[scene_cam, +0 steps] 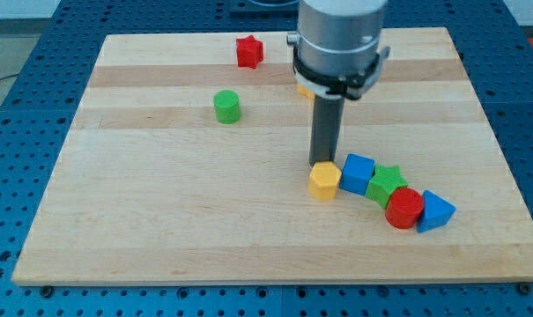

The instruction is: Move the yellow hexagon left to the red circle

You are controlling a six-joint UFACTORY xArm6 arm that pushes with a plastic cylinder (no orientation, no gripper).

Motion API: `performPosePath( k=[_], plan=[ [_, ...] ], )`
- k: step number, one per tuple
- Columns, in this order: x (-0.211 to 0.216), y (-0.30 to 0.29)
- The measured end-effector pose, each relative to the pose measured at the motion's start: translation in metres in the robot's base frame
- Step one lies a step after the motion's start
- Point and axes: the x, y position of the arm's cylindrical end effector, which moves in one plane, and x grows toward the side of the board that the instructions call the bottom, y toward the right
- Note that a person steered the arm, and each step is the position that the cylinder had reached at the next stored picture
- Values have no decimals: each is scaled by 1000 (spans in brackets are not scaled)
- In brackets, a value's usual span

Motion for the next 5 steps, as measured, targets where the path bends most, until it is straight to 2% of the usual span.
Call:
performPosePath(
  k=[1,2,3,4,5],
  plan=[
    [10,-45],
    [25,-23],
    [25,26],
    [33,43],
    [32,-6]
  ],
)
